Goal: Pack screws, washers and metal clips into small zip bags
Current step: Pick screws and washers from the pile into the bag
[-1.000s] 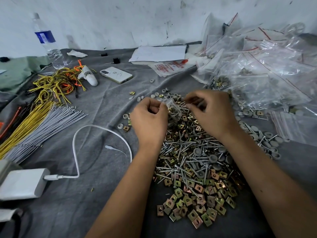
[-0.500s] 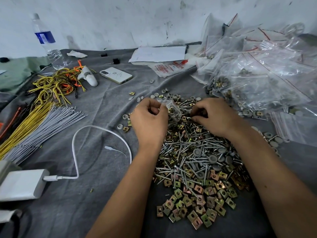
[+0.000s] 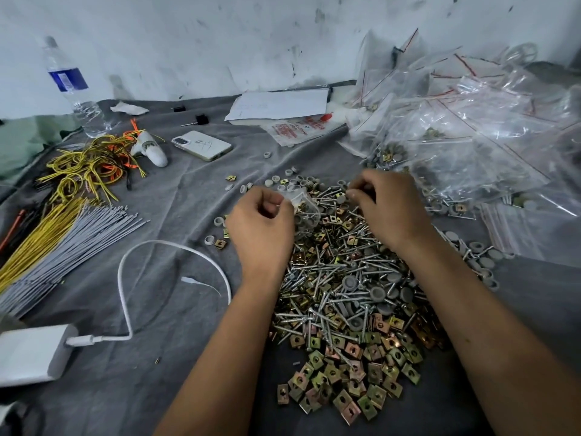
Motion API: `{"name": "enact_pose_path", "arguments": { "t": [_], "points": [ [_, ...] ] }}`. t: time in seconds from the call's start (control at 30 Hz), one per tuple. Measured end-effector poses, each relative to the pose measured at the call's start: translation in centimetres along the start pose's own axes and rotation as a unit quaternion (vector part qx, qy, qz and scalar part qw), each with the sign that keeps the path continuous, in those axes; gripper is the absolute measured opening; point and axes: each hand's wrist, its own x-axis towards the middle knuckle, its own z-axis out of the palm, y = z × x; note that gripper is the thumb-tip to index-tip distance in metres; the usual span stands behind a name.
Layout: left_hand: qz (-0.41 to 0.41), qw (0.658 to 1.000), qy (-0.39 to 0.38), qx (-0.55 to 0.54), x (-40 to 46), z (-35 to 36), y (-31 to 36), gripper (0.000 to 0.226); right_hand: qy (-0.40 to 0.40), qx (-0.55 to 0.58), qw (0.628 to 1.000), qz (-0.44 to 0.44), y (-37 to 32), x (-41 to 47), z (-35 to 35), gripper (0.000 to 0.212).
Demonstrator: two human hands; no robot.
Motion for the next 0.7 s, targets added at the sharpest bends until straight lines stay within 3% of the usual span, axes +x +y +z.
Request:
{"name": "enact_pose_path", "arguments": {
  "t": [0.17, 0.3, 0.4, 0.5, 0.7],
  "points": [
    [0.001, 1.000, 0.001, -0.004, 0.1, 0.1, 0.0, 0.015, 0.042, 0.060, 0.993, -0.090, -1.7, -0.6, -0.2, 0.010],
    [0.005, 1.000, -0.012, -0.013, 0.1, 0.1, 0.3, 0.016, -0.020, 0.053, 0.984, -0.167, -3.1, -1.0, 0.3, 0.017],
    [0.001, 1.000, -0.006, -0.022, 0.0, 0.1, 0.3, 0.018, -0.029, 0.045, 0.986, -0.158, -3.2, -1.0, 0.4, 0.026],
    [-0.003, 1.000, -0.004, -0.029, 0.0, 0.1, 0.4, 0.021, -0.006, 0.057, 0.990, -0.131, -2.7, -0.9, 0.2, 0.021],
    [-0.006, 0.999, -0.001, -0.033, -0.1, 0.1, 0.5, 0.018, -0.051, -0.059, 0.996, -0.046, -0.6, -0.4, 0.3, 0.016]
  ]
}}
